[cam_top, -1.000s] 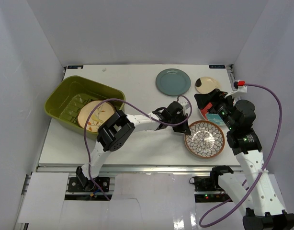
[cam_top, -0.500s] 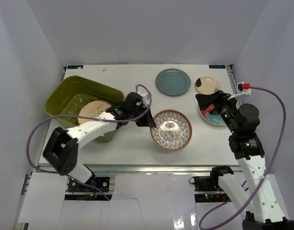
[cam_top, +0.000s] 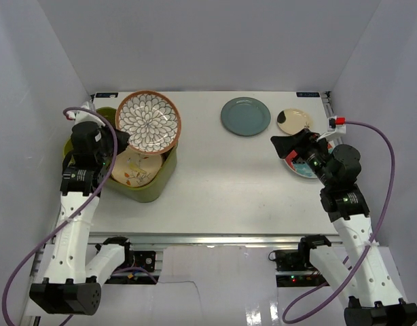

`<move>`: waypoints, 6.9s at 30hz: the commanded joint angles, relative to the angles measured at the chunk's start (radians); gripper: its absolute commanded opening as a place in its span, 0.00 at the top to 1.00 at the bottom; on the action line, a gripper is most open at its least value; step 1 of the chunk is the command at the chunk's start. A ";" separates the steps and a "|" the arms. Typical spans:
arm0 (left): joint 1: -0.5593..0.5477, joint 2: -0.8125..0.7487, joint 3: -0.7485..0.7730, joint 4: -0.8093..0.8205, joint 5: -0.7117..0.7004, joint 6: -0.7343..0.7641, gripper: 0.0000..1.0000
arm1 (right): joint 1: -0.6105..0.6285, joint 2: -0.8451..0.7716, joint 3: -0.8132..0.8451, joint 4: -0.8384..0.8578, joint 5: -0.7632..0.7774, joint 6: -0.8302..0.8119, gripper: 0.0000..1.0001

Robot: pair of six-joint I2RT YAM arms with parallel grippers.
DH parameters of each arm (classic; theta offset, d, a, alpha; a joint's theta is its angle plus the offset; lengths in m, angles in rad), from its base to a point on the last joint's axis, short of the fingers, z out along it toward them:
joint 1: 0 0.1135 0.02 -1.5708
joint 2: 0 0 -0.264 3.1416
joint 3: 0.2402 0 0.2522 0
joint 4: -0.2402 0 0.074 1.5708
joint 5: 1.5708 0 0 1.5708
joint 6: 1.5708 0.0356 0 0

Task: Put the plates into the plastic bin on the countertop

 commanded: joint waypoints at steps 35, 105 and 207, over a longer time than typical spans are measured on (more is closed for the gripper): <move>0.132 0.371 -0.138 0.117 -0.294 0.077 0.25 | 0.005 0.206 -0.197 0.253 -0.131 0.104 0.14; -0.297 0.206 -0.017 0.358 0.514 -0.025 0.02 | 0.118 0.995 0.040 1.121 0.233 0.702 0.92; 0.171 0.280 -0.091 0.120 -0.388 0.131 0.02 | 0.089 0.298 -0.180 0.493 -0.054 0.304 0.00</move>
